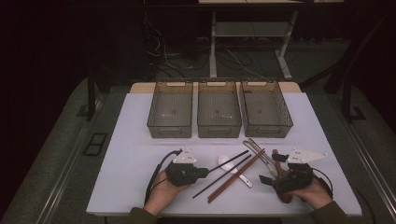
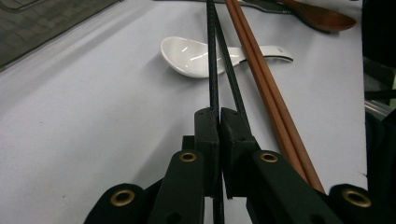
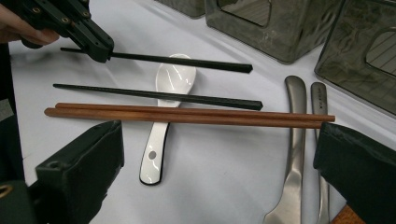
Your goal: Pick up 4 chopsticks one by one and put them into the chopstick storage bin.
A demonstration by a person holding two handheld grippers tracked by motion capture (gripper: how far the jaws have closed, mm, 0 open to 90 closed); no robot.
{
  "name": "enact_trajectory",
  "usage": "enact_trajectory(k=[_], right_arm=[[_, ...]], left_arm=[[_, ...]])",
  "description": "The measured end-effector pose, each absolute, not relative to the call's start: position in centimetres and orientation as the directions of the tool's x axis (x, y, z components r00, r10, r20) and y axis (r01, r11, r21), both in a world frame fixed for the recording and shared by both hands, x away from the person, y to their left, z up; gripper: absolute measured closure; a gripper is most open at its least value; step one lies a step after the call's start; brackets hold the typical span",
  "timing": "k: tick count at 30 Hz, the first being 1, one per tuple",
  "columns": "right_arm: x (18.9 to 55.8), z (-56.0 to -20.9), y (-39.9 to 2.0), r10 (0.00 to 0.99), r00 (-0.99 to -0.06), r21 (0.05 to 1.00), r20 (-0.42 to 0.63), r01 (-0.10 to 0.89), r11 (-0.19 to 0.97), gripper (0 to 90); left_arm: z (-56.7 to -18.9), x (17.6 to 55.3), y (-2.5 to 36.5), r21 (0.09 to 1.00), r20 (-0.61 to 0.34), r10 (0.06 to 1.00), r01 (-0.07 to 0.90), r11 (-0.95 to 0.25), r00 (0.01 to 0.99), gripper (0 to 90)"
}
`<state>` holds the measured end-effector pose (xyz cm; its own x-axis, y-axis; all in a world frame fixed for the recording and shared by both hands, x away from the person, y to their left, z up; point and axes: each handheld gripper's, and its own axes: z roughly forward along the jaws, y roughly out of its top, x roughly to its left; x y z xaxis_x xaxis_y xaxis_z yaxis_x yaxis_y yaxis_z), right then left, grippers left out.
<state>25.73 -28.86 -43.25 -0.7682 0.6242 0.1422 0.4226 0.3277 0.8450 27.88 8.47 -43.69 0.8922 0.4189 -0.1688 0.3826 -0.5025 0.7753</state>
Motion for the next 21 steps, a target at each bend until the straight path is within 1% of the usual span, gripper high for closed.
enact_trajectory(k=[11,21], right_arm=[[25.7,-43.3,-28.9,0.626,-0.767,0.843,0.141,0.425,0.329,1.6],[25.7,-43.3,-28.8,0.626,-0.767,0.842,0.14,0.425,0.332,1.6]], left_arm=[[-43.0,28.3,10.1,0.782,-0.169,0.431,0.387,-0.49,0.887,85.6],[-42.3,28.5,12.3,0.797,-0.153,0.467,0.387,-0.463,0.871,85.6]])
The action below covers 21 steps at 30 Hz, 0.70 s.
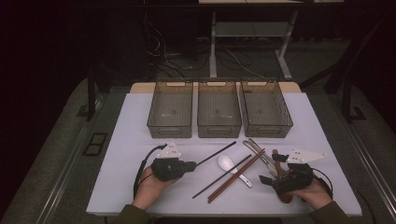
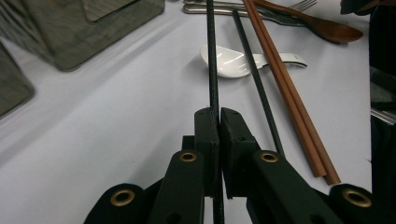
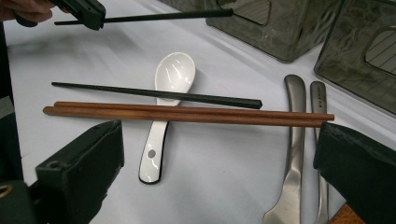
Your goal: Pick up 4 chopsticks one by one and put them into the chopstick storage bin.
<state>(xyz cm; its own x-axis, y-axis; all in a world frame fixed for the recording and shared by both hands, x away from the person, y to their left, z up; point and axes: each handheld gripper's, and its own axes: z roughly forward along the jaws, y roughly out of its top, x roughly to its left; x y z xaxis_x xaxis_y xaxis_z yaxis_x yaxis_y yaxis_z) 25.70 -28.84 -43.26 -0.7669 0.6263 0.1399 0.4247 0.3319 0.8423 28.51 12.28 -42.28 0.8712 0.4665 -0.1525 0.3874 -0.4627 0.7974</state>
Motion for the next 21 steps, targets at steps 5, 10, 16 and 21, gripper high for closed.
enact_trajectory(k=[5,10,16,21], right_arm=[[25.7,-43.2,-28.9,0.625,-0.768,0.843,0.138,0.422,0.332,1.6],[25.7,-43.2,-28.9,0.624,-0.769,0.843,0.139,0.422,0.333,1.6],[25.7,-43.2,-28.8,0.623,-0.77,0.844,0.138,0.421,0.333,1.6],[25.7,-43.2,-28.9,0.622,-0.77,0.843,0.14,0.422,0.333,1.6]], left_arm=[[-42.0,28.7,13.2,0.802,-0.146,0.487,0.391,-0.451,0.861,85.6],[-41.8,28.9,14.0,0.808,-0.141,0.505,0.394,-0.438,0.851,85.6],[-41.4,29.1,14.9,0.817,-0.134,0.532,0.397,-0.418,0.836,85.6],[-41.1,29.4,15.5,0.823,-0.129,0.551,0.399,-0.404,0.824,85.6]])
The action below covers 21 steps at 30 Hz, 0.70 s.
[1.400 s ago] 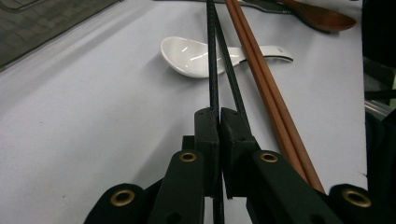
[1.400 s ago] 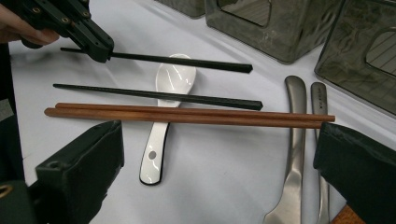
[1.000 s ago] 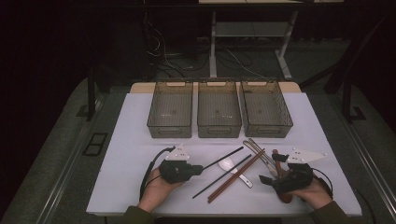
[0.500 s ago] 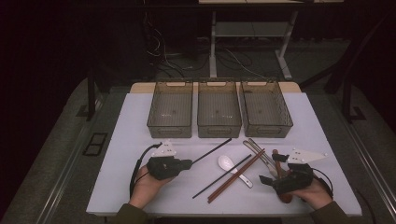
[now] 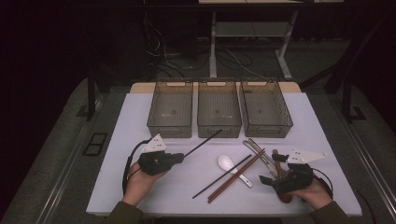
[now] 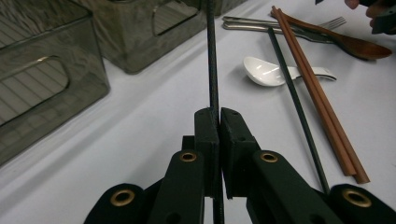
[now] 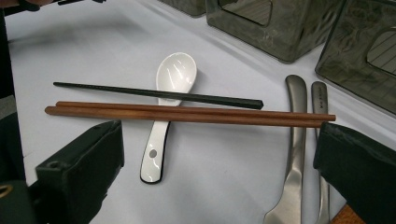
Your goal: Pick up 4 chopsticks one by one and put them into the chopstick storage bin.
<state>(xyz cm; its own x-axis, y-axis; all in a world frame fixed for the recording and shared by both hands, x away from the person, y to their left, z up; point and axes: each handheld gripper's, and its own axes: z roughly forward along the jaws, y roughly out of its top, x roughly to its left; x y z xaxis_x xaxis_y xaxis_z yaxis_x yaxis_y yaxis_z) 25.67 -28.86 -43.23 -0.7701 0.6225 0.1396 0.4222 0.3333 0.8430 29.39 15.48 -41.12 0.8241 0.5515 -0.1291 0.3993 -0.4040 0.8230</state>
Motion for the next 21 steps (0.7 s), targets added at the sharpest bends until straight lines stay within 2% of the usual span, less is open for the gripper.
enact_trajectory(k=[21], right_arm=[[25.7,-43.3,-28.8,0.622,-0.77,0.843,0.14,0.422,0.334,1.6]], left_arm=[[-39.8,31.0,18.2,0.851,-0.108,0.63,0.399,-0.341,0.769,85.6]])
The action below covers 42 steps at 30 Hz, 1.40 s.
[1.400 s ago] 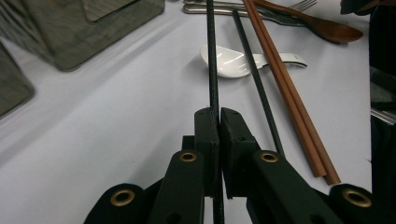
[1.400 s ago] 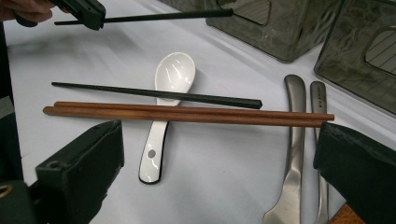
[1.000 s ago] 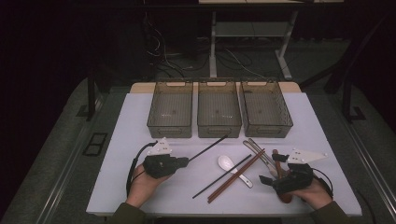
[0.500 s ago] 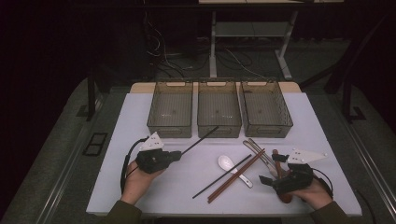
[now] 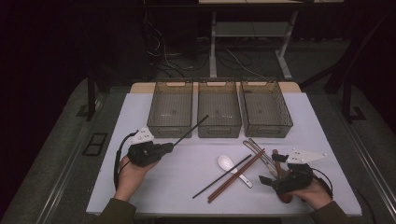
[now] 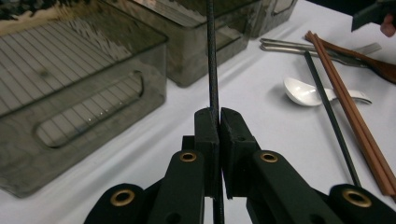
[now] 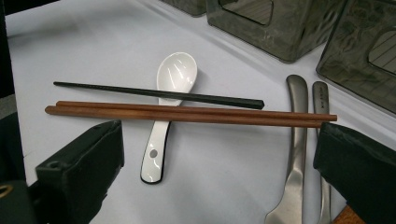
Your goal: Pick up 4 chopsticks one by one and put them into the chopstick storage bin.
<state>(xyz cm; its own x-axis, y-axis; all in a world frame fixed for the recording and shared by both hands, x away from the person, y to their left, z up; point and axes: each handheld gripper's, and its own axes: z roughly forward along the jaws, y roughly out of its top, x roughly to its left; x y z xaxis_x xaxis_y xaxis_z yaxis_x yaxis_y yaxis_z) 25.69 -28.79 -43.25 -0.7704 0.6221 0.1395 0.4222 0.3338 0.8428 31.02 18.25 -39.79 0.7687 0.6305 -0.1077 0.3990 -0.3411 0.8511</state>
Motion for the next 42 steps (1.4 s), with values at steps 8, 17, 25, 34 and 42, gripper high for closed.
enact_trajectory(k=[8,17,25,34,42], right_arm=[[25.7,-43.3,-28.8,0.624,-0.769,0.843,0.14,0.424,0.333,1.6],[25.8,-43.3,-28.8,0.625,-0.767,0.84,0.141,0.427,0.335,1.6],[25.8,-43.4,-28.7,0.628,-0.765,0.837,0.143,0.432,0.335,1.6],[25.8,-43.5,-28.8,0.631,-0.762,0.837,0.145,0.435,0.333,1.6],[25.8,-43.5,-28.7,0.63,-0.763,0.836,0.144,0.434,0.335,1.6]], left_arm=[[-38.8,32.7,18.8,0.87,-0.11,0.654,0.39,-0.302,0.749,85.6],[-38.0,35.3,19.3,0.877,-0.105,0.686,0.392,-0.278,0.72,85.6],[-37.7,37.8,19.5,0.882,-0.103,0.713,0.395,-0.257,0.694,85.6],[-37.6,41.5,20.0,0.875,-0.097,0.754,0.417,-0.247,0.65,85.6],[-37.5,43.5,20.0,0.868,-0.094,0.785,0.437,-0.237,0.613,85.6]])
